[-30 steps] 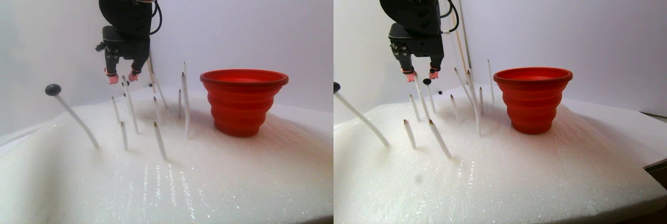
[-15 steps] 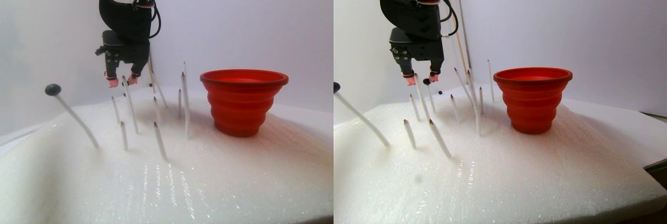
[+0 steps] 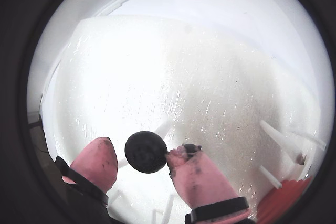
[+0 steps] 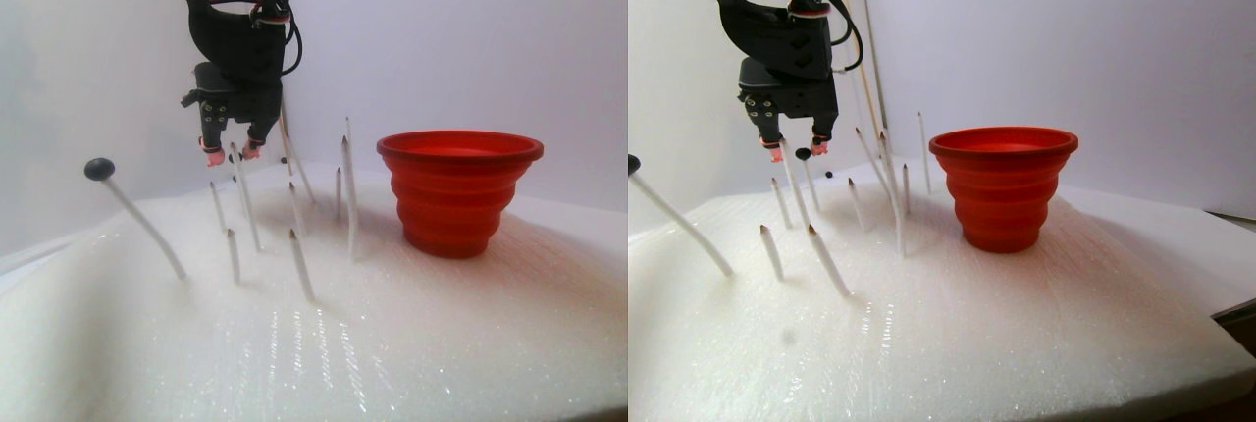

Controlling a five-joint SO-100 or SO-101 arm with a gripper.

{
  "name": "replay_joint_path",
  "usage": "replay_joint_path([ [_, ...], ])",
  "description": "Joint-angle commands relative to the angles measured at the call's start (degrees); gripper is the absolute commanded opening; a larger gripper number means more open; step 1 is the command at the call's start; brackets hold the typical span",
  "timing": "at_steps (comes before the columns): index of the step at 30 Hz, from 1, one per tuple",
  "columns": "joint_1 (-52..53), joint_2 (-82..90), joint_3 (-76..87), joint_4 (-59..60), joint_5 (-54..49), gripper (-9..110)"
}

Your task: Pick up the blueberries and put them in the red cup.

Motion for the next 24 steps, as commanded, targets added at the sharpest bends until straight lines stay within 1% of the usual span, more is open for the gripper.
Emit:
replay_joint_path([
  [1,0.09,1.14,-4.48,-1.67,-0.35,19],
  [24,0.26,-1.85,-5.36,-5.1,0.09,19],
])
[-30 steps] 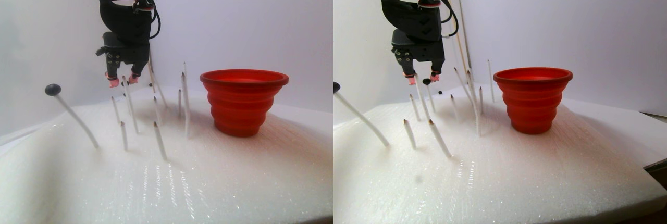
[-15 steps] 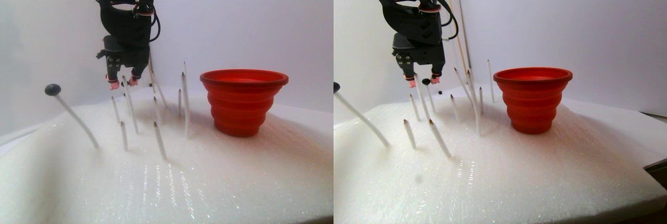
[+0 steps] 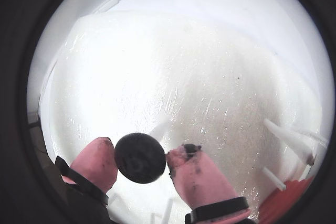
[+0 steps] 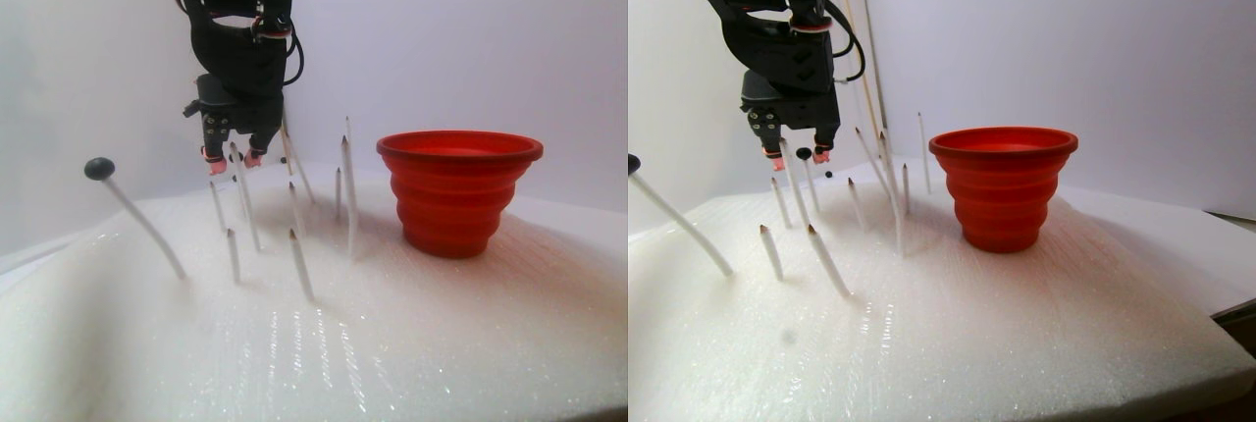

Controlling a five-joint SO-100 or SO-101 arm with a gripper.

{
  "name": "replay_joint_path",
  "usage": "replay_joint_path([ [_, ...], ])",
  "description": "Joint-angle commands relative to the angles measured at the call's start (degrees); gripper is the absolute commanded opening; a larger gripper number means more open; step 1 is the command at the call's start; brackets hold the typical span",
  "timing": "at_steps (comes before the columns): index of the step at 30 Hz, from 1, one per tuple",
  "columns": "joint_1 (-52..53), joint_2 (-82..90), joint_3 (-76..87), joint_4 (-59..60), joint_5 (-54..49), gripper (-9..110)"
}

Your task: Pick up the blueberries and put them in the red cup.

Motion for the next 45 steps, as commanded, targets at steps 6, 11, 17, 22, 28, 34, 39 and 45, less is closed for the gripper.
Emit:
replay_joint_path([
  [6,0.09,0.7,-4.48,-3.43,0.44,18],
  [11,0.26,0.79,-3.96,-3.43,0.26,18],
  [17,0.18,1.14,-3.6,-3.43,0.62,17],
  [22,0.0,1.67,-3.6,-3.43,1.05,17],
  [28,-0.44,2.37,-3.6,-3.34,1.32,17],
  [34,-0.53,3.08,-3.16,-3.34,1.41,17],
  [39,-0.53,3.52,-3.08,-3.34,1.41,17],
  [45,-0.7,4.75,-2.64,-3.34,1.49,17],
])
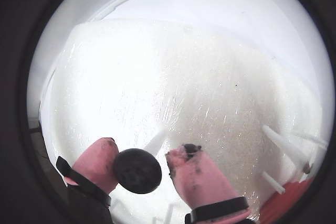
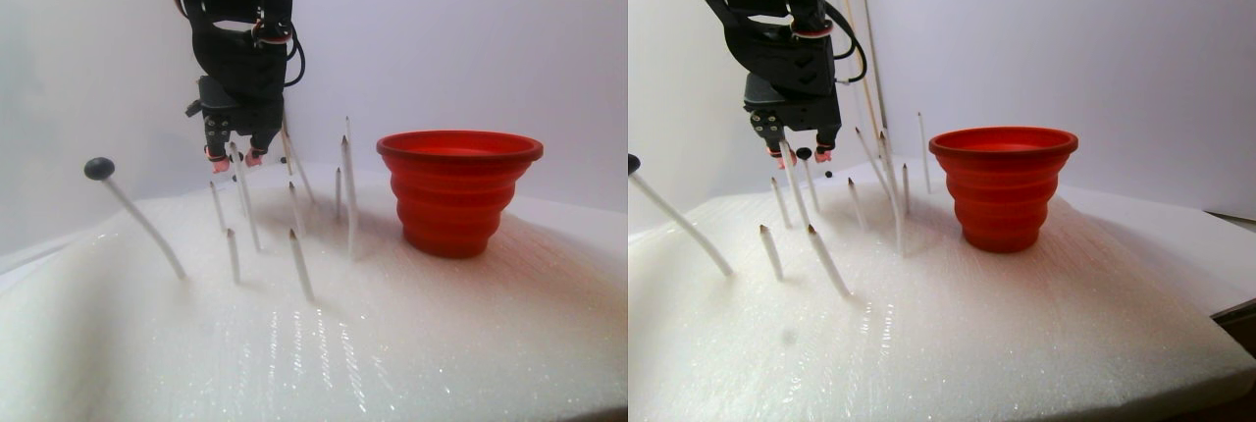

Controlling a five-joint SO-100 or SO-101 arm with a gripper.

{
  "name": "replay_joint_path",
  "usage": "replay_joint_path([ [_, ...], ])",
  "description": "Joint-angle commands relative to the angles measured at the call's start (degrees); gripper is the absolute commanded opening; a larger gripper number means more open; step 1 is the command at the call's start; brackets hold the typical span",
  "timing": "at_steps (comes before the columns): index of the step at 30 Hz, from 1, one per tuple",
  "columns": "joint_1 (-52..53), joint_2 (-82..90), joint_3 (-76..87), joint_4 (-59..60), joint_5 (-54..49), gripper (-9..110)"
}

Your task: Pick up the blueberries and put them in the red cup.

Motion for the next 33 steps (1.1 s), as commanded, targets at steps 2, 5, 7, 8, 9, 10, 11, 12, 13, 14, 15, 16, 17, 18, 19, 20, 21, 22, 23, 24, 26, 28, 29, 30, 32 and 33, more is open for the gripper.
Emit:
replay_joint_path([
  [2,-0.88,6.33,-1.85,-1.14,0.09,17],
  [5,-0.88,6.5,-1.76,-1.14,0.09,17],
  [7,-0.88,6.77,-1.58,-1.14,0.09,17],
  [8,-0.88,6.86,-1.49,-1.14,0.09,17],
  [9,-0.88,6.94,-1.49,-1.14,0.09,17],
  [10,-0.88,7.12,-1.49,-1.14,0.18,17],
  [11,-0.88,7.38,-1.49,-1.14,0.26,17],
  [12,-0.88,7.47,-1.49,-1.14,0.35,17],
  [13,-0.88,7.65,-1.41,-1.14,0.35,17],
  [14,-0.97,8.0,-1.23,-1.14,0.35,17],
  [15,-0.97,8.17,-0.97,-1.14,0.44,17],
  [16,-0.97,8.26,-0.7,-1.14,0.35,16],
  [17,-1.05,8.44,-0.53,-1.14,0.26,16],
  [18,-1.05,8.44,-0.53,-1.14,0.26,16],
  [19,-1.05,8.53,-0.44,-1.14,0.35,16],
  [20,-1.05,8.53,-0.35,-1.14,0.35,16],
  [21,-1.05,8.53,-0.26,-1.14,0.26,16],
  [22,-1.05,8.61,-0.26,-1.14,0.26,16],
  [23,-1.05,8.7,-0.26,-1.14,0.44,16],
  [24,-1.05,8.96,-0.26,-1.14,0.62,16],
  [26,-1.05,9.23,0.0,-1.14,0.79,16],
  [28,-1.14,9.4,0.09,-1.14,0.79,15],
  [29,-1.14,9.4,0.18,-1.14,0.88,15],
  [30,-1.14,9.4,0.26,-1.14,0.88,14],
  [32,-1.23,9.67,0.53,-1.14,0.88,14],
  [33,-1.23,9.67,0.62,-1.14,0.88,13],
])
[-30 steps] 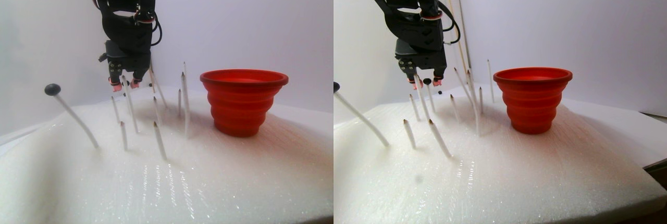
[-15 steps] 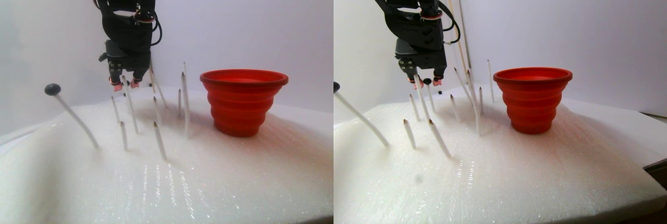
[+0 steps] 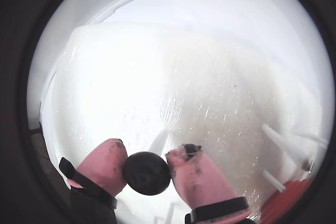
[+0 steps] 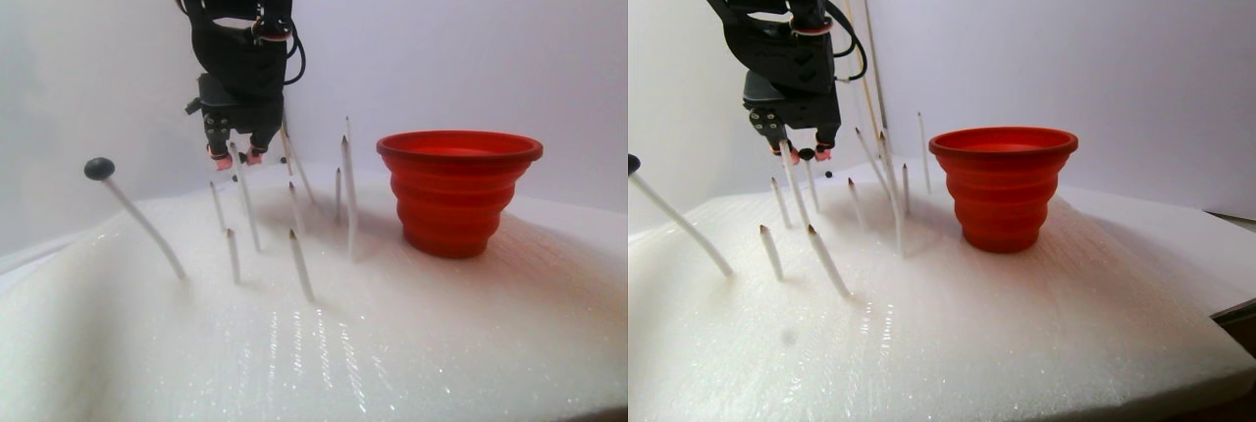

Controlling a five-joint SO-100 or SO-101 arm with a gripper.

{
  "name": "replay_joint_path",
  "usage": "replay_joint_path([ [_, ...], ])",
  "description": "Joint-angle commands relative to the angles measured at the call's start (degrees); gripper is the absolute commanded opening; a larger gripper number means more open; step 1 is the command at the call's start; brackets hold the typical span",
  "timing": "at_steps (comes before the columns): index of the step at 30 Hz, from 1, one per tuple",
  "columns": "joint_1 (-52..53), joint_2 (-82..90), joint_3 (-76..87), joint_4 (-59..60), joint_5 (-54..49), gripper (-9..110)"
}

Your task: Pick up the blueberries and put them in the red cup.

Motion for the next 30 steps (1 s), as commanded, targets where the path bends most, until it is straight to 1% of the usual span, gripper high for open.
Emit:
replay_joint_path([
  [1,-1.23,8.88,-0.35,-1.14,0.53,13],
  [13,-1.41,9.58,0.26,-1.14,0.35,12],
  [30,-1.41,15.82,5.01,0.53,-0.35,12],
])
